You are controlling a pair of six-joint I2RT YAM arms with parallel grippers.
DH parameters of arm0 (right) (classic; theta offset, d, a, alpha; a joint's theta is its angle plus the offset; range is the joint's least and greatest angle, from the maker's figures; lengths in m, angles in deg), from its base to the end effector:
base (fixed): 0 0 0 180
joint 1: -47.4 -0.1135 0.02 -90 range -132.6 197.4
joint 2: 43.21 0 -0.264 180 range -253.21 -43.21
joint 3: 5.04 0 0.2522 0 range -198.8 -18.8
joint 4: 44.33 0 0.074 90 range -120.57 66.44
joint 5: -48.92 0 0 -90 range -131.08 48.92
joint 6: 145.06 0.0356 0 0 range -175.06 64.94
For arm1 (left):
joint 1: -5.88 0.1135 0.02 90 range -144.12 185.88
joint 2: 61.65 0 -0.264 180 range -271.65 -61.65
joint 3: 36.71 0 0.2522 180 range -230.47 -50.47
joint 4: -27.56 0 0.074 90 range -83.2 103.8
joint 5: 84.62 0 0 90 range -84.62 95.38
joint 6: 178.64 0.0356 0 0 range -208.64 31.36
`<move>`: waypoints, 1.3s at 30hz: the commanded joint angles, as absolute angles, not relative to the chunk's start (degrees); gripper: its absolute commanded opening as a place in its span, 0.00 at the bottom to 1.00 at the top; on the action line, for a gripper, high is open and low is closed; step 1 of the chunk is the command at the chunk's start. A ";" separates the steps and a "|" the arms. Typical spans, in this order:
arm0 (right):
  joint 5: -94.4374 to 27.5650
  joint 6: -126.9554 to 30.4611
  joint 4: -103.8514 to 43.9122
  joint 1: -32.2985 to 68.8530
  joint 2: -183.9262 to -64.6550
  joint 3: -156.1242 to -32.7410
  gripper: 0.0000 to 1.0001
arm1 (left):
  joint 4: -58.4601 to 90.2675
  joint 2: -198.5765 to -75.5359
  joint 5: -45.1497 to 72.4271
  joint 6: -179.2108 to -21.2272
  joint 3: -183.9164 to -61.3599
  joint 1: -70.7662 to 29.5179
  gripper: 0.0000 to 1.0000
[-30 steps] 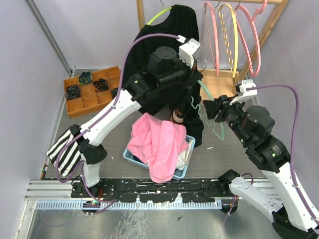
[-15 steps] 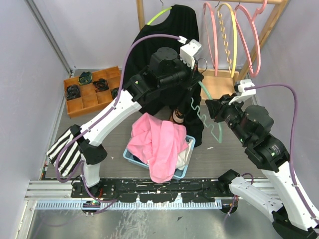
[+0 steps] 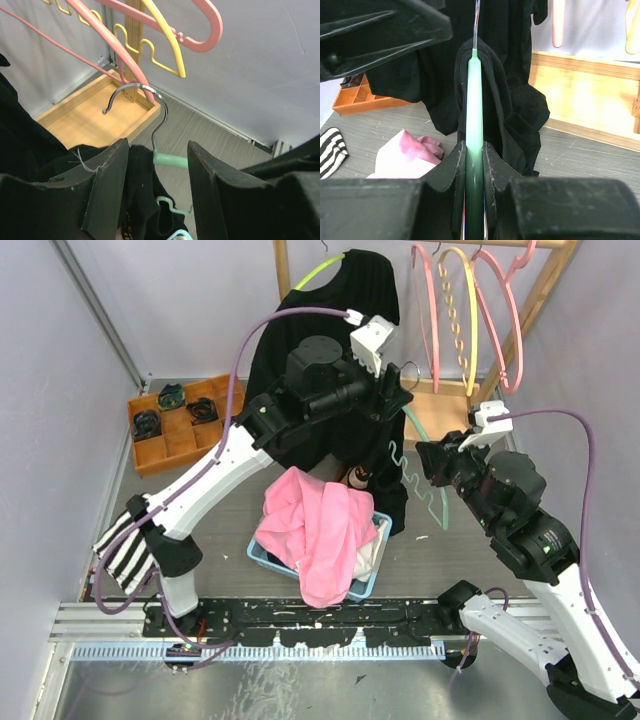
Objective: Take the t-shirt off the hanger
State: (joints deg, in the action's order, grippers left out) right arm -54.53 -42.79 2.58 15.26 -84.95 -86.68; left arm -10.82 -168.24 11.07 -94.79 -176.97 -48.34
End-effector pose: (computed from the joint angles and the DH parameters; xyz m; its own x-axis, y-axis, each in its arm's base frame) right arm 0.1097 0.0591 0.4378 -0.1694 0.1377 -0.9759 -0.2926 0.9385 0.1832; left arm 0.2394 -0.3382 0.4973 -0.1404 0.0125 -0.9900 0.8549 0.5059 -0.1149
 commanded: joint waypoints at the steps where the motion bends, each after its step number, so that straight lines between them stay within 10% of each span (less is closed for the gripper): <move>1: -56.12 -43.80 -2.53 15.32 -83.56 -87.50 0.01 | -5.72 -161.60 11.88 -94.79 -170.99 -48.59 0.59; 26: -50.62 -46.49 -6.23 15.32 -79.47 -87.95 0.01 | 8.34 -159.91 5.49 -96.10 -149.98 -48.28 0.69; 29: -50.40 -46.42 -6.14 15.32 -79.09 -87.79 0.01 | 8.55 -161.00 5.31 -96.90 -150.76 -48.10 0.58; 35: -51.15 -46.38 -5.30 15.32 -77.80 -87.75 0.01 | 8.13 -161.48 3.71 -97.26 -152.99 -47.79 0.02; 39: -52.00 -46.51 -4.29 15.32 -76.36 -87.70 0.01 | 6.19 -161.22 0.63 -95.46 -155.51 -47.71 0.00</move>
